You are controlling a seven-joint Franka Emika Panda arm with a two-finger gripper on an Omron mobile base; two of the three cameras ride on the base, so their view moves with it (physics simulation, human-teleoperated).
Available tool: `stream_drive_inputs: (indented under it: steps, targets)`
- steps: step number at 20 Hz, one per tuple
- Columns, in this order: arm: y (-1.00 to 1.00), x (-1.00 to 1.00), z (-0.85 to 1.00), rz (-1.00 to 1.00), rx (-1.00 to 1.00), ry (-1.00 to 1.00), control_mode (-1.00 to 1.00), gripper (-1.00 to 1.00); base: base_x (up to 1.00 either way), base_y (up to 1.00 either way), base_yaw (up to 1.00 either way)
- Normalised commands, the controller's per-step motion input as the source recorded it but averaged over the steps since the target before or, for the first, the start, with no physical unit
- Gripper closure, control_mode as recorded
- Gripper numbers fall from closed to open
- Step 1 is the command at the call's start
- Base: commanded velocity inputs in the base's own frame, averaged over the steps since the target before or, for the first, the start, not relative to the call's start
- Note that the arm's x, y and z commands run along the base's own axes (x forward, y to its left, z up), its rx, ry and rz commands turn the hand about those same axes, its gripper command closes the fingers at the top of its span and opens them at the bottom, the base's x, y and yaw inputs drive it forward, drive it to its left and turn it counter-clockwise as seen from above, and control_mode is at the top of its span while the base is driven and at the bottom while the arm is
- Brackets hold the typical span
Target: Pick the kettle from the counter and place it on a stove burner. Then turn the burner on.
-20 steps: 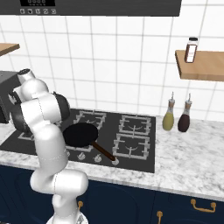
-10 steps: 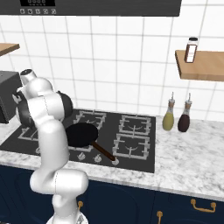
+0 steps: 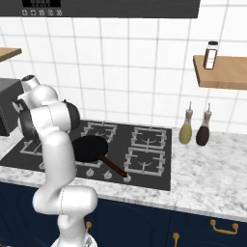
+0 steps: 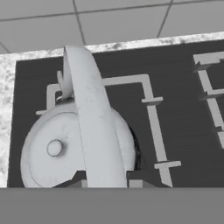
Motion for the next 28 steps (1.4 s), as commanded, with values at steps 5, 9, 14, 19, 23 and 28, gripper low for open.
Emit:
stream_drive_inputs:
  steps: [5, 9, 14, 19, 23, 28]
  targets:
    - [0.00, -0.25, -0.38, -0.13, 0.00, 0.01, -1.00, 1.00, 0.00, 0.00, 0.00]
    - [-0.09, -0.12, -0.38, -0.11, 0.00, 0.00, -1.00, 1.00, 0.00, 0.00, 0.00]
    - [-0.30, -0.01, -0.34, -0.06, 0.00, 0.00, -1.00, 1.00, 0.00, 0.00, 0.00]
    - [-0.35, 0.00, -0.09, -0.02, 0.00, 0.00, -1.00, 1.00, 0.00, 0.00, 0.00]
    - [-0.17, 0.00, 0.00, 0.00, 0.00, 0.00, -1.00, 1.00, 0.00, 0.00, 0.00]
    - [0.06, 0.00, 0.02, 0.00, 0.00, 0.00, -1.00, 1.00, 0.00, 0.00, 0.00]
